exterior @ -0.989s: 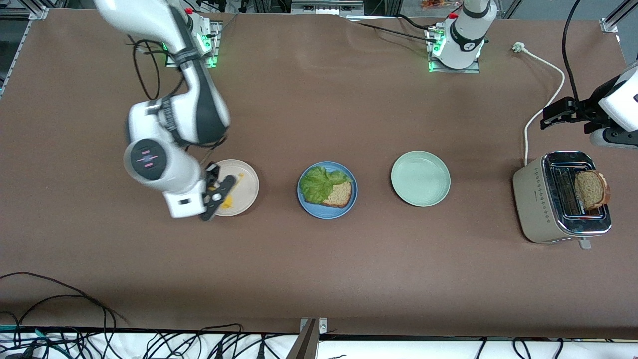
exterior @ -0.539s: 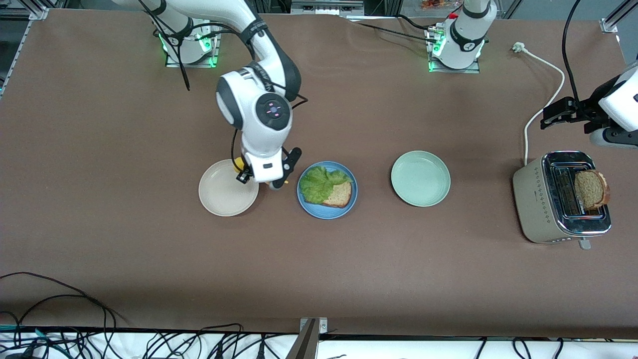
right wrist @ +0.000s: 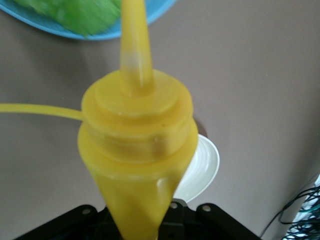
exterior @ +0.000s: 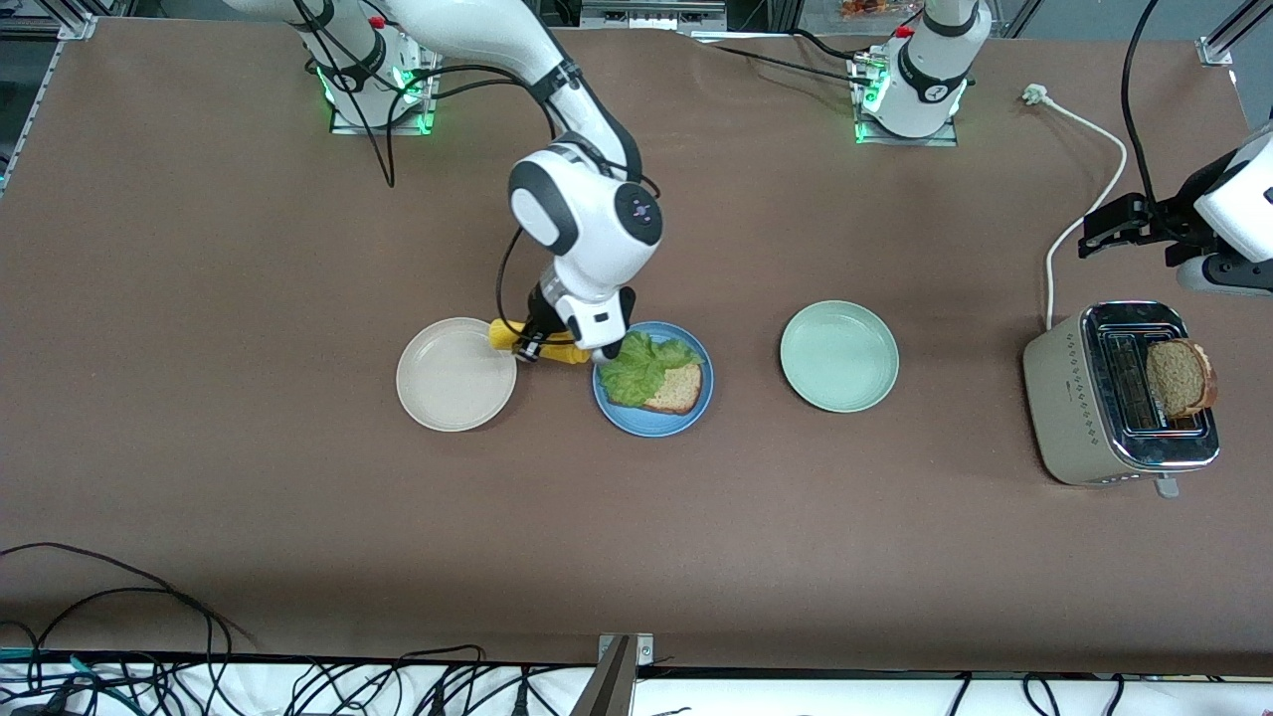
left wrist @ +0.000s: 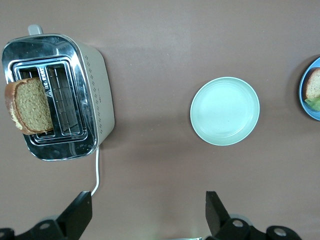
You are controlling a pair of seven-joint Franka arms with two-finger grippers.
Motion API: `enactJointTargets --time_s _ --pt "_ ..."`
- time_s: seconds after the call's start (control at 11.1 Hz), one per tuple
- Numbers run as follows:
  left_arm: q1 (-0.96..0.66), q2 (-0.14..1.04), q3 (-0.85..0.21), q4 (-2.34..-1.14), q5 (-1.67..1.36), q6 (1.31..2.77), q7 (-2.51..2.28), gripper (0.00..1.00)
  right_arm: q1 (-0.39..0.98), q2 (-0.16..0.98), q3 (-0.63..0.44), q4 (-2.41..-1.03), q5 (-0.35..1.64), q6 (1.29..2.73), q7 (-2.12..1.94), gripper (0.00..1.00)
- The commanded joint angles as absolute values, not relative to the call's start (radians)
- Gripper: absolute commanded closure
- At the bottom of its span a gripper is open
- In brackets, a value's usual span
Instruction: Make sandwich in blue plate with both arms
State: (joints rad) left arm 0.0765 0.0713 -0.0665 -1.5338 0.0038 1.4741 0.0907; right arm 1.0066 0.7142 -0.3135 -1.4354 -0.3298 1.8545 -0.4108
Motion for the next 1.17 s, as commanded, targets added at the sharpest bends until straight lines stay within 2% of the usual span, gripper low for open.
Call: enactJointTargets --time_s 0.0,0.36,0.63,0.9,1.08 --pt "0.080 0.057 -0.069 -1.545 0.002 1.479 0.086 0.00 1.051 0.762 -0.316 -1.402 -0.423 1.836 -0.379 1.00" --pt "0.078 0.058 -0.069 -1.540 0.002 1.480 0.086 0.00 1.086 0.836 -0.314 -1.390 -0.593 1.804 -0.314 1.00" --pt "0.078 0.058 -0.069 -1.539 0.002 1.480 0.086 0.00 1.086 0.864 -0.314 -1.384 -0.615 1.807 -0.301 1.00" --pt "0.078 0.058 -0.069 -1.539 0.002 1.480 0.086 0.00 1.071 0.867 -0.313 -1.384 -0.650 1.813 -0.304 1.00" --pt "0.077 0.058 -0.069 -1.539 0.002 1.480 0.086 0.00 1.019 0.816 -0.286 -1.385 -0.635 1.821 -0.319 1.00"
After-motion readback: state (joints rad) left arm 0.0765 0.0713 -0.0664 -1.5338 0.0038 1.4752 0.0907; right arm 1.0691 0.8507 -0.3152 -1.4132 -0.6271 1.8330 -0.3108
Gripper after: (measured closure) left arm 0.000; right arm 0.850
